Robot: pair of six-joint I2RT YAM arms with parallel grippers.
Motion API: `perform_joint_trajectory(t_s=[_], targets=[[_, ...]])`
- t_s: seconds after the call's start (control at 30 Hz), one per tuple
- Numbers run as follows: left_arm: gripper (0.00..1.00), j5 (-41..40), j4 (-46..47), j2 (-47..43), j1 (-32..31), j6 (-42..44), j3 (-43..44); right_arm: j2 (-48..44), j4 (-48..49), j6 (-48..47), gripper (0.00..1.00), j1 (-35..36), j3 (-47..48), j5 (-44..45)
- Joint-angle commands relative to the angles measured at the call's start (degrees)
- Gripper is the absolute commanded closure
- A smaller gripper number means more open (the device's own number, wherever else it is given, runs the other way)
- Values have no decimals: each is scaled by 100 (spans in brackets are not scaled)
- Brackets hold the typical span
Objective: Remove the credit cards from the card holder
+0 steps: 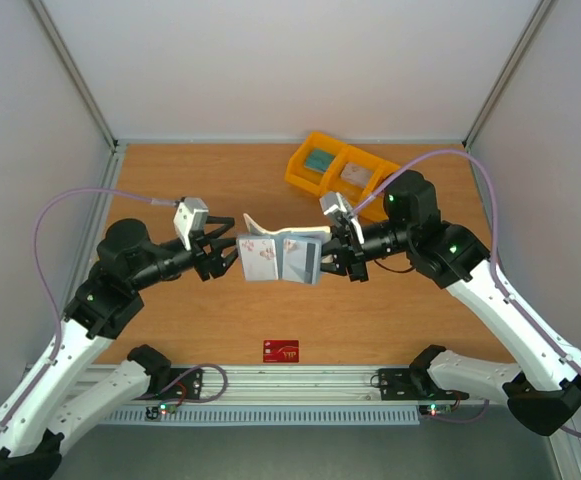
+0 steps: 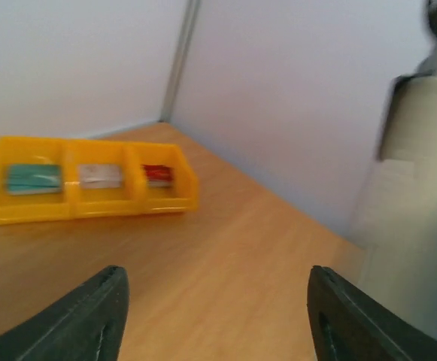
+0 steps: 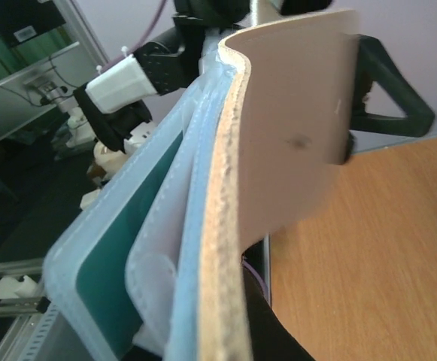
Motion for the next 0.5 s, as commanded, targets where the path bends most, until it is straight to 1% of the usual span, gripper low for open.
perform_joint_trajectory(t_s=[0.0,0.07,0.13,0.17,0.2,0.27,0.33,0.4,0.47], targets=[[27,-692,-162,-3,121,-125,-112,-113,44,-87,98,38,200,-469],[17,184,258,-36,127,-173,-194,-91,47,-83,98,40,201,-457],[9,1463,928,-33,128,-293,-284,-71,43,-75,98,39,193,-426],[8,2142,1206,-12,123,-391,-324,-69,43,-76,98,41,192,-380],[8,2362,1268,3,125,-443,-335,-74,38,-85,99,40,185,-313],[13,2323,845,-33,127,-171,-327,-86,34,-113,99,35,160,-143],[19,2111,206,-130,132,496,-337,-81,33,-108,99,36,132,84],[19,2059,-223,-226,127,1273,-408,-42,43,-37,99,41,145,306],[17,2073,-586,-297,128,1882,-472,2,20,54,99,40,192,586]])
